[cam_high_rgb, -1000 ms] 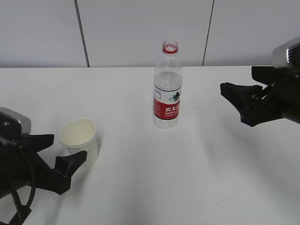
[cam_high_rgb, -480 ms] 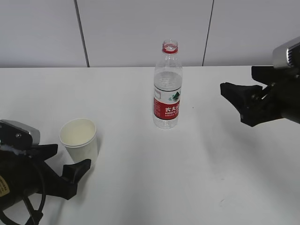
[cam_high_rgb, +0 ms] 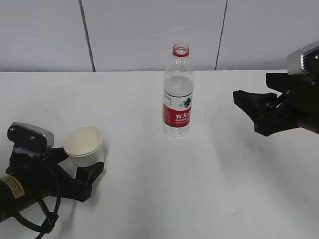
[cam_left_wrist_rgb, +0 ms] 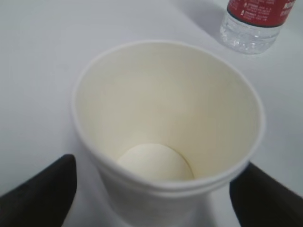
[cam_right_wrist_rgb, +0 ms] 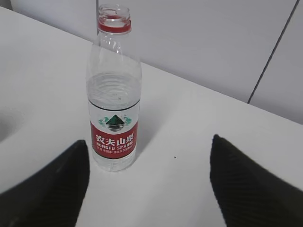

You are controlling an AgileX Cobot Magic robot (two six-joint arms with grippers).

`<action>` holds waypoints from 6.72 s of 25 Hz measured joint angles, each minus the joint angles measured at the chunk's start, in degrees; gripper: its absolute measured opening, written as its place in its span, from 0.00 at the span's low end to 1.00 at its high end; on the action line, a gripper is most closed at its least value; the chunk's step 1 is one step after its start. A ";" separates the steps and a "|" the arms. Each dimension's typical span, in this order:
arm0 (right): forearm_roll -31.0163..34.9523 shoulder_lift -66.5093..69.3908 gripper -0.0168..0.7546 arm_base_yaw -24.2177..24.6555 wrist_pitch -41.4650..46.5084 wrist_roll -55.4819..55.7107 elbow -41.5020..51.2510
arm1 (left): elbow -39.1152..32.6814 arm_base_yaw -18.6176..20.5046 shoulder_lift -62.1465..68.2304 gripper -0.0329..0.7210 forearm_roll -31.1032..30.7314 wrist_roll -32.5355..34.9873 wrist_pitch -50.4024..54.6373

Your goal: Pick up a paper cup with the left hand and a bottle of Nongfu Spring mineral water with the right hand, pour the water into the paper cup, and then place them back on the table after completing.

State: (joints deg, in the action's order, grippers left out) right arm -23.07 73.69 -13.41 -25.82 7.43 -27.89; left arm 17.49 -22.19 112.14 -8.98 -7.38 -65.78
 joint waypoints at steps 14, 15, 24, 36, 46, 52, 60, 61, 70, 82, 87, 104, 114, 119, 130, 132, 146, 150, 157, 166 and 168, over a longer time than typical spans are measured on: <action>0.00 0.00 0.78 0.00 0.00 0.09 0.00 | 4.29 0.00 1.50 0.80 -2.54 0.00 0.18; 0.00 0.00 0.78 0.00 -0.13 0.09 0.00 | 4.29 0.00 1.50 0.78 -2.54 0.00 0.18; 0.00 0.11 0.78 0.00 -1.30 0.22 0.00 | 4.29 0.00 1.50 0.63 -2.66 0.00 0.13; -5.03 14.16 0.78 0.00 -9.56 1.73 -7.28 | 4.33 0.00 1.50 0.62 -3.43 0.00 0.19; -7.49 29.67 0.80 -0.14 -24.28 3.43 -9.43 | 4.33 0.00 1.50 0.62 -3.43 0.00 0.19; -7.49 36.73 0.81 -0.14 -28.96 3.43 -12.53 | 4.33 0.00 1.50 0.62 -3.39 0.00 0.19; -5.81 42.70 0.81 -0.14 -29.29 3.43 -18.70 | 4.33 0.00 1.50 0.62 -3.21 0.00 0.19; -6.20 43.33 0.81 -0.14 -29.29 3.43 -19.22 | 4.33 0.00 1.50 0.62 -3.21 0.00 0.19; -8.68 47.06 0.81 -0.14 -29.29 3.53 -23.96 | 4.33 0.00 1.50 0.62 -2.96 0.00 0.19; -9.37 51.41 0.81 -0.47 -28.93 6.37 -29.77 | 4.33 0.00 1.50 0.62 -2.90 0.00 0.19; -9.48 51.64 0.74 -0.47 -28.57 6.37 -30.26 | 4.35 0.00 1.50 0.62 -2.73 0.00 0.25; -16.72 44.15 0.61 -0.47 -14.36 6.50 -30.13 | 4.39 0.00 -5.98 0.62 -2.98 -1.09 12.05; -23.07 36.70 0.60 -0.47 -10.22 7.64 -30.05 | 4.39 0.00 -15.56 0.62 -12.00 -7.37 15.78; -29.23 34.39 0.60 -0.47 -8.53 9.56 -30.05 | 4.60 0.00 -15.68 0.62 -18.76 -13.88 17.84; -39.05 31.27 0.60 -0.47 -2.79 12.69 -31.65 | 12.49 0.00 -17.26 0.62 -31.26 -21.27 28.96; -40.46 31.02 0.60 -0.47 -2.39 12.93 -32.48 | 14.01 0.00 -18.45 0.62 -32.13 -21.31 32.76; -55.06 30.80 0.60 -0.47 -0.39 13.62 -39.66 | 20.26 -4.11 -18.81 0.62 -34.95 -25.15 35.04; -58.53 30.80 0.60 -0.47 0.16 13.62 -40.92 | 20.52 -5.25 -17.88 0.62 -34.88 -25.21 34.81; -67.99 30.80 0.60 -0.47 0.22 13.62 -42.55 | 20.84 -5.25 -17.89 0.62 -32.33 -25.21 34.60; -72.49 30.80 0.60 -0.47 0.00 13.62 -42.80 | 20.84 -6.25 -17.89 0.62 -32.24 -25.33 31.15; -73.90 30.80 0.60 -0.47 0.00 13.62 -43.17 | 20.84 -6.71 -17.87 0.62 -32.24 -25.33 30.79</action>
State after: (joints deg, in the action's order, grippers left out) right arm -96.97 104.49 -13.88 -25.82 21.04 -71.05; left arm 38.34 -28.90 94.27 -41.22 -32.72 -34.99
